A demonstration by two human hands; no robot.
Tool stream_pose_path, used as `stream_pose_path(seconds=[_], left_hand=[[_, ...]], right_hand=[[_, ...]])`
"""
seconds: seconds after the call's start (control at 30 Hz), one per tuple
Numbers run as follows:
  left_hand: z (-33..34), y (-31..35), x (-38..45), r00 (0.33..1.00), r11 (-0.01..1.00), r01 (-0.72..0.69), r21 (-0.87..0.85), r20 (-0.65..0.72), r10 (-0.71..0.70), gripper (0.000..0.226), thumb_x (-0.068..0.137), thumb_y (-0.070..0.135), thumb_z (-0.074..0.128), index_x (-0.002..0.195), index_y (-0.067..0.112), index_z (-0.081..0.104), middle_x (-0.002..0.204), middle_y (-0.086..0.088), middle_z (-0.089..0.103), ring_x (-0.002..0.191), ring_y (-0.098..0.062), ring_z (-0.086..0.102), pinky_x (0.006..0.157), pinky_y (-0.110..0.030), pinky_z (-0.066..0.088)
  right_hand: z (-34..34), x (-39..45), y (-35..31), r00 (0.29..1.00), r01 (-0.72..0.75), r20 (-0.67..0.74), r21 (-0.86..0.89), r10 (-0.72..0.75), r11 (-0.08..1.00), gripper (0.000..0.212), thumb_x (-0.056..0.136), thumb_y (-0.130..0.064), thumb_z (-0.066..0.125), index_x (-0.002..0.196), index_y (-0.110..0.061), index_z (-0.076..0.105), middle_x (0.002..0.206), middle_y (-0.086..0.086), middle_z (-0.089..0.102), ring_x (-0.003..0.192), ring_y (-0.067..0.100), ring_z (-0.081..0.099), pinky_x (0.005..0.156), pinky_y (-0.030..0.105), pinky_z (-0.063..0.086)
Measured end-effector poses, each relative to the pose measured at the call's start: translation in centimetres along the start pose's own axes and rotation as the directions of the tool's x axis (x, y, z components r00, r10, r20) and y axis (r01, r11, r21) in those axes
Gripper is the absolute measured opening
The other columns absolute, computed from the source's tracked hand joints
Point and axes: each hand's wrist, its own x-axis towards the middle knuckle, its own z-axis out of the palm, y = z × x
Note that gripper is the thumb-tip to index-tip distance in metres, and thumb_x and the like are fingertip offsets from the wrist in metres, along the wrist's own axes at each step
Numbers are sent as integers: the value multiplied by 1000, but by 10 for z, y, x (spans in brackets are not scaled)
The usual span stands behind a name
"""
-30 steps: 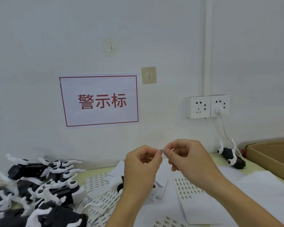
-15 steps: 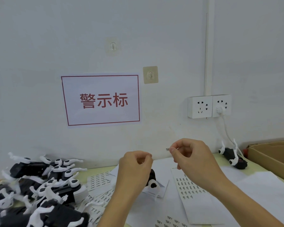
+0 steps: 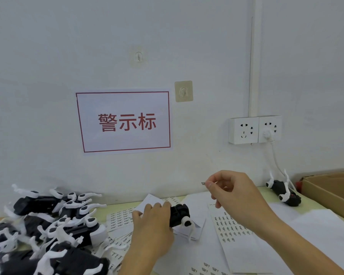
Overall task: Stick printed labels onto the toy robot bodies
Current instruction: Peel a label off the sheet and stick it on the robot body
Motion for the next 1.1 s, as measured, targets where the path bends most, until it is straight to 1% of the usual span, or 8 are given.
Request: stream_pose_path(seconds=[0.23, 0.3, 0.4, 0.53, 0.67, 0.87, 0.97, 1.1], left_hand=[[-19, 3, 0, 998, 928, -20, -371, -57, -2, 51, 92, 35, 66, 136, 36, 42, 118, 5, 61, 91, -19, 59, 83, -33, 48], [-26, 6, 1, 998, 798, -27, -602, -59, -10, 45, 90, 32, 69, 129, 42, 49, 107, 4, 65, 80, -16, 67, 71, -30, 55], [-33, 11, 2, 997, 602, -28, -798, -62, -35, 27, 89, 32, 71, 110, 47, 61, 92, 1, 70, 59, -1, 64, 52, -16, 46], [-41, 12, 1, 1000, 405, 23, -914, 14, -24, 20, 93, 29, 66, 100, 47, 68, 90, -2, 75, 76, -16, 70, 57, -20, 49], [-43, 14, -1, 997, 290, 69, -954, 72, -2, 18, 96, 34, 61, 102, 51, 64, 88, 4, 76, 70, -9, 71, 59, -22, 47], [-50, 18, -3, 995, 312, -35, -949, -4, 99, 42, 97, 25, 59, 116, 63, 56, 99, -5, 76, 85, -20, 74, 82, -37, 56], [-54, 23, -6, 991, 339, -81, -937, -39, 131, 41, 98, 24, 58, 115, 61, 57, 104, -13, 72, 83, -22, 73, 76, -34, 55], [-55, 24, -7, 985, 366, -134, -921, -84, 149, 43, 97, 25, 59, 117, 63, 55, 98, -1, 73, 85, -21, 69, 72, -32, 53]], right_hand=[[-1, 2, 4, 1000, -7, 17, -7, 7, 1000, 14, 93, -25, 65, 79, -24, 70, 67, 1, 69, 52, 8, 61, 43, 10, 38], [-1, 2, 4, 1000, 2, 18, -21, -2, 1000, 13, 92, -28, 66, 80, -25, 69, 70, 1, 69, 53, 11, 59, 45, 14, 40], [-3, 4, 5, 999, 42, -8, -74, -42, 996, 13, 91, -31, 67, 79, -27, 69, 77, -5, 69, 70, 9, 62, 63, 17, 48], [-7, 5, 5, 997, 76, 9, -108, -76, 991, 12, 91, -30, 65, 81, -27, 67, 88, -10, 69, 93, 2, 61, 79, 23, 45], [-10, 4, 1, 994, 102, 53, -107, -97, 989, 12, 93, -31, 60, 83, -28, 65, 96, -13, 67, 97, -5, 58, 77, 17, 40], [-17, 2, -8, 990, 129, 77, -135, -119, 982, 11, 94, -30, 65, 83, -30, 66, 104, -14, 63, 91, 0, 61, 67, 1, 38], [-18, 1, -11, 987, 142, 93, -148, -129, 979, 11, 93, -30, 67, 81, -31, 66, 105, -16, 60, 91, -2, 60, 68, 2, 38], [-18, 0, -14, 979, 195, 95, -162, -181, 967, 13, 89, -27, 70, 77, -32, 67, 103, -16, 58, 100, -4, 55, 83, 11, 43]])
